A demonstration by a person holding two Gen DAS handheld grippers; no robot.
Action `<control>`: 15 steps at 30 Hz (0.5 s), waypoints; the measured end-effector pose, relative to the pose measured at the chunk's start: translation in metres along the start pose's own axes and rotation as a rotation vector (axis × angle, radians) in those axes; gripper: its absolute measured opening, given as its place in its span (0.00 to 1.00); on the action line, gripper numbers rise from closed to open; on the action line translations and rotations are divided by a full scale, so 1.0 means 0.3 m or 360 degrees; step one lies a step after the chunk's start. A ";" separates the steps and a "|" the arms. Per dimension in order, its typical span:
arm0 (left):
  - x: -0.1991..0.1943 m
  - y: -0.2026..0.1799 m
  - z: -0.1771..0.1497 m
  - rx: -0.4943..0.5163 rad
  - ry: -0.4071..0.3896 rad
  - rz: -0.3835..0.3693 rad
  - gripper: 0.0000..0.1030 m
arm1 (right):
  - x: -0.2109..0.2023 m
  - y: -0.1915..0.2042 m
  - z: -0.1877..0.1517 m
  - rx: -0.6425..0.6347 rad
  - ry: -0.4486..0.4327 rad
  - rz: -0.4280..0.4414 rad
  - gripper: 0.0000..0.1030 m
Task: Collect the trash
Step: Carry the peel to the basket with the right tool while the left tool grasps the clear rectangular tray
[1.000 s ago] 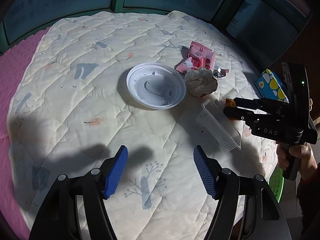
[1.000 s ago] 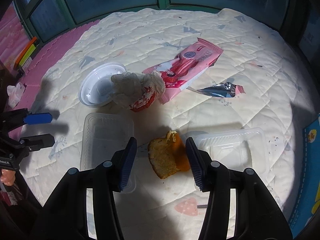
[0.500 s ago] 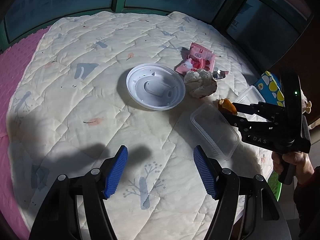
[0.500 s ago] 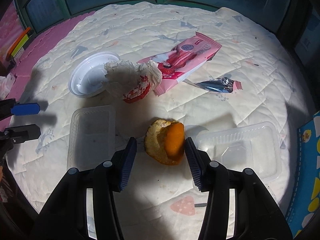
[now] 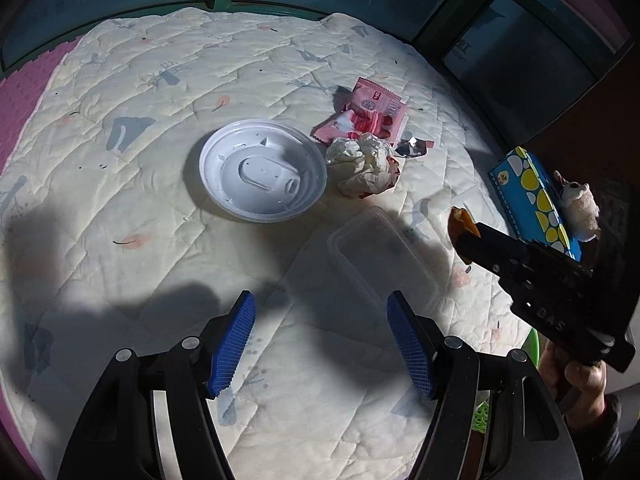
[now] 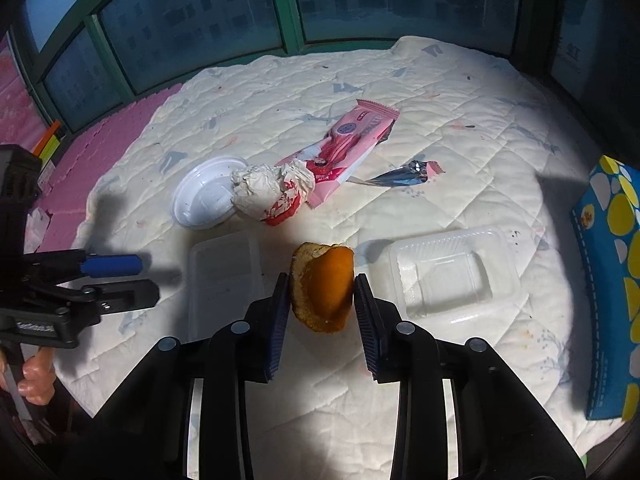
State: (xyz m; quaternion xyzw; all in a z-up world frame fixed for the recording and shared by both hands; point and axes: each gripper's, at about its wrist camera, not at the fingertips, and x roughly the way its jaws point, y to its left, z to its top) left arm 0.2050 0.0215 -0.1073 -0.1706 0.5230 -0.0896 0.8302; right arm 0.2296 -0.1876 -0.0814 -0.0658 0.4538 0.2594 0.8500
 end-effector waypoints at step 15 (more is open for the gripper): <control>0.125 -0.071 0.037 -0.0096 0.0091 -0.0105 0.47 | -0.306 -0.079 -0.305 0.0353 -0.0201 -0.0163 0.32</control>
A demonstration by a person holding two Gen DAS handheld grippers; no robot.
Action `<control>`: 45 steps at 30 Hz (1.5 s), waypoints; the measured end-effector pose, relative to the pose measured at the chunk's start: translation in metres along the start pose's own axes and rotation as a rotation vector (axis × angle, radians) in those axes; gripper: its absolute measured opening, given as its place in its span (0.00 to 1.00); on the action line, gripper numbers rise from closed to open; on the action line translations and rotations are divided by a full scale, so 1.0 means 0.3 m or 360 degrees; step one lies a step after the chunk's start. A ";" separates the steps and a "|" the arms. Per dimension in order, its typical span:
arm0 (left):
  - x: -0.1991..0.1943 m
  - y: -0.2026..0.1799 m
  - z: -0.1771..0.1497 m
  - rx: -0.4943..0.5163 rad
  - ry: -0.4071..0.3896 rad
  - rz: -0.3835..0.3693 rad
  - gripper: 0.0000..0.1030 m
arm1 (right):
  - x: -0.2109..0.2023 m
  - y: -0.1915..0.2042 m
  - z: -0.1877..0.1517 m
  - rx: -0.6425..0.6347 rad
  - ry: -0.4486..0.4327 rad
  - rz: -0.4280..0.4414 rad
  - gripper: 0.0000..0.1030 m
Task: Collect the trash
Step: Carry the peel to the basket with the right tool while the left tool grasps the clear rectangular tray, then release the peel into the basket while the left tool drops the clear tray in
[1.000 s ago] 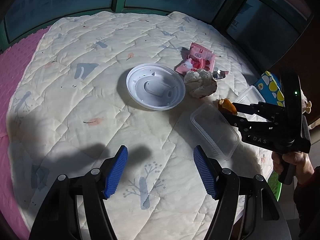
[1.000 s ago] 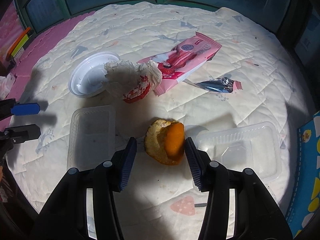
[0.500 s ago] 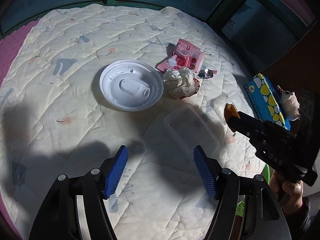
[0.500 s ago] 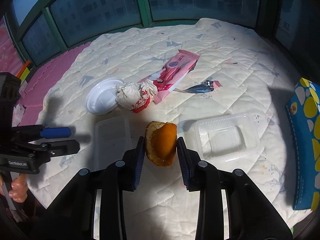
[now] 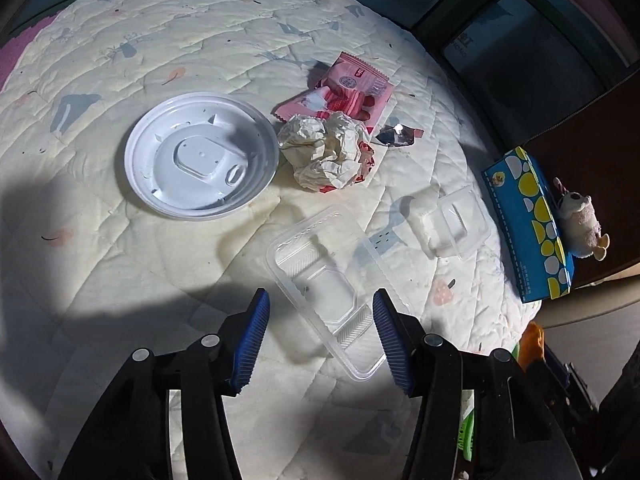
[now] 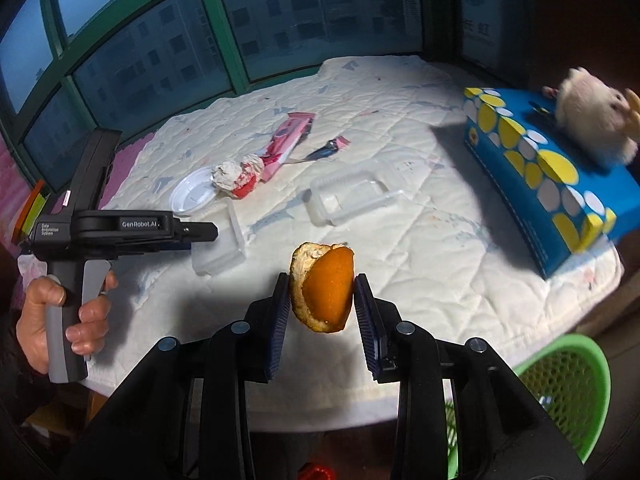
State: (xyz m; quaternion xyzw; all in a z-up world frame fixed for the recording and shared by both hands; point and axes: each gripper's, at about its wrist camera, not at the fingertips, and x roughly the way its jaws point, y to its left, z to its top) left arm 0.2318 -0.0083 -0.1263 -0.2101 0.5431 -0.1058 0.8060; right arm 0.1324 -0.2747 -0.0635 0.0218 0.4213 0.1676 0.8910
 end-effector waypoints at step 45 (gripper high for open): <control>-0.017 -0.518 -0.256 0.0616 0.0161 -0.0237 0.06 | -0.185 -0.685 -0.517 0.1094 0.0017 -0.0496 0.54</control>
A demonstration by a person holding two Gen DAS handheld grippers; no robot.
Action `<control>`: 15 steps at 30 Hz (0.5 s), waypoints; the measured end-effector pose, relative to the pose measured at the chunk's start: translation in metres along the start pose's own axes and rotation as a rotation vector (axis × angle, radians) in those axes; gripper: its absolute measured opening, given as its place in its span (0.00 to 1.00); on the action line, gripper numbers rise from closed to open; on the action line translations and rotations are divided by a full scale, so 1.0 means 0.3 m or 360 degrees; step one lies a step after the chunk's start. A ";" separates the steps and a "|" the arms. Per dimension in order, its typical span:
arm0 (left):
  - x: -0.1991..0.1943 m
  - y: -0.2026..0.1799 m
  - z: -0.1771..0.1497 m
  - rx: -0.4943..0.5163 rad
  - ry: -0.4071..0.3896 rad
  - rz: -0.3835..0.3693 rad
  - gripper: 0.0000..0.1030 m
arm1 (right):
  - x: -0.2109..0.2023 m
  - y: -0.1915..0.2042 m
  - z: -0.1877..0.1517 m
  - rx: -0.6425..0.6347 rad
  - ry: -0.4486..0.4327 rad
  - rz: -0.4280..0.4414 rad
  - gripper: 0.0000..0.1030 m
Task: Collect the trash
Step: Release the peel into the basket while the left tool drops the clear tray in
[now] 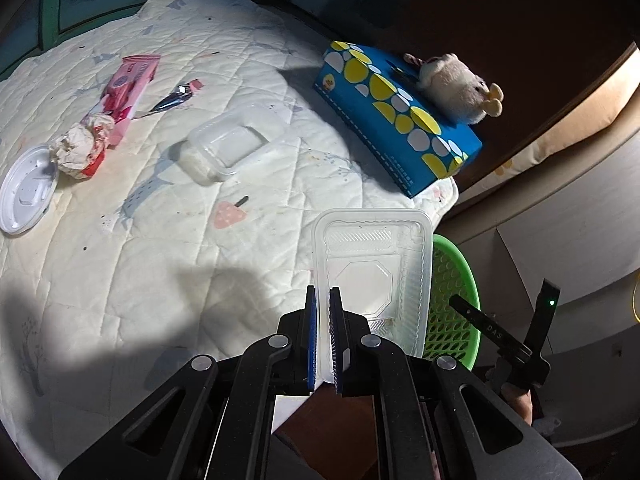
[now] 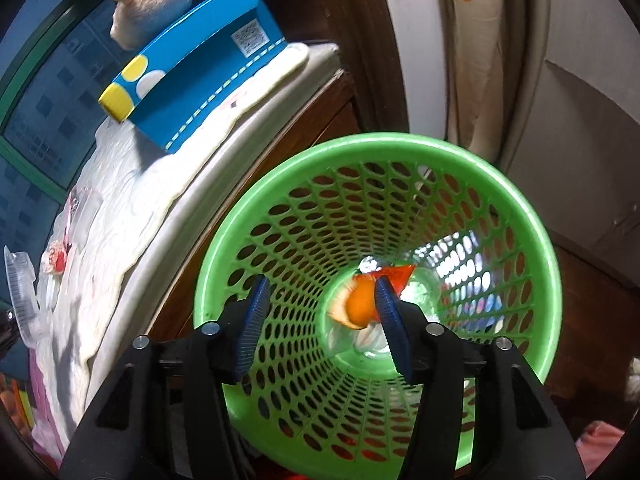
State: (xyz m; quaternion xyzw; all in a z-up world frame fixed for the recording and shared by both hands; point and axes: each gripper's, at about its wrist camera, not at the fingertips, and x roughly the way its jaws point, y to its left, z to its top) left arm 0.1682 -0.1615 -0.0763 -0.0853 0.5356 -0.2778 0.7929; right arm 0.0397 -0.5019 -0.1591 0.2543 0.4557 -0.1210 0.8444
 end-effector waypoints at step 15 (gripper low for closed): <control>0.213 -0.338 -0.035 0.0338 0.0177 -0.0049 0.06 | -0.211 -0.080 -0.094 -0.0001 -0.0135 -0.0013 0.59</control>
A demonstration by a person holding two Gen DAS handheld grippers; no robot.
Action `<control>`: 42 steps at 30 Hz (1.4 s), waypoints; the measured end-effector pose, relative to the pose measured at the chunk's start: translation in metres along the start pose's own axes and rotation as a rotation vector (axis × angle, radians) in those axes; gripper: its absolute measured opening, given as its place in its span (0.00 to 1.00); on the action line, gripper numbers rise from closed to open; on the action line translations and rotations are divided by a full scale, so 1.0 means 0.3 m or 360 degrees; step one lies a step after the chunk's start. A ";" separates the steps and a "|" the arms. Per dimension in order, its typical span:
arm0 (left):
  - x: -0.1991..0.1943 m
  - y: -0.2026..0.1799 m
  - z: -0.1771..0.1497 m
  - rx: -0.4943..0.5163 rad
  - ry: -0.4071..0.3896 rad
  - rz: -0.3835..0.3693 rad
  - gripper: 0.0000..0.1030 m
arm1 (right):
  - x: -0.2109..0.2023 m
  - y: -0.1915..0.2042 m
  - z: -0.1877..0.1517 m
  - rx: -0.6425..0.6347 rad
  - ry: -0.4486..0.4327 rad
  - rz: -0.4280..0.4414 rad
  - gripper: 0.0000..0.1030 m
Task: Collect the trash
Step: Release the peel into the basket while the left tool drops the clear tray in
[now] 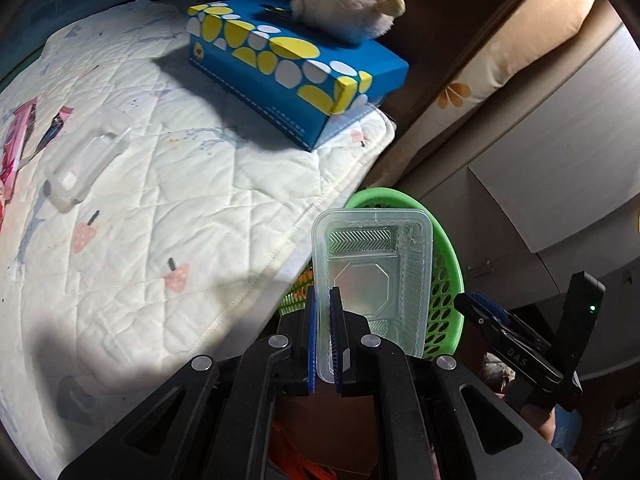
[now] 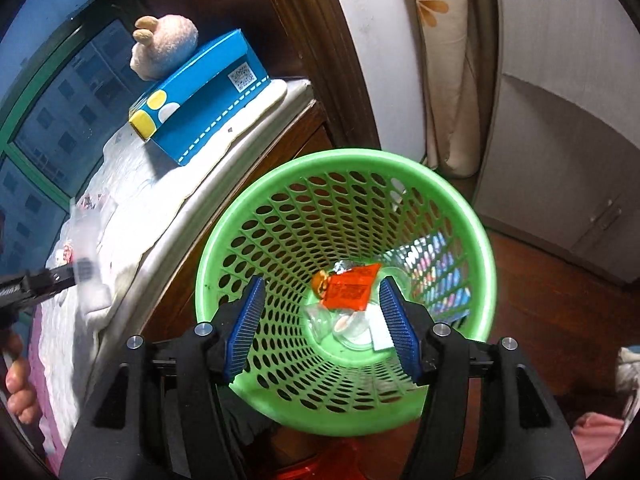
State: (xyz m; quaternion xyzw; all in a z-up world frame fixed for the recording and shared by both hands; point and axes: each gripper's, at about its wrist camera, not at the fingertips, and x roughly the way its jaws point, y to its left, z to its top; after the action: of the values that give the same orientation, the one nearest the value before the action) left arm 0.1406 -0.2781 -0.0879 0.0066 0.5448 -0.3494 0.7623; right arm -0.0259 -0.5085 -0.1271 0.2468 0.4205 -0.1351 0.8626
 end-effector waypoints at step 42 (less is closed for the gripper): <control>-0.205 0.187 -0.058 -0.0037 -0.0235 0.0306 0.47 | -0.060 0.298 -0.013 -0.0265 -0.0056 0.0178 0.72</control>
State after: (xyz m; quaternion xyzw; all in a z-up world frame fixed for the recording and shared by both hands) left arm 0.1465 -0.1966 -0.0644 0.0242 0.4882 -0.2679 0.8303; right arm -0.0002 -0.4307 -0.0871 0.1950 0.4005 -0.0556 0.8936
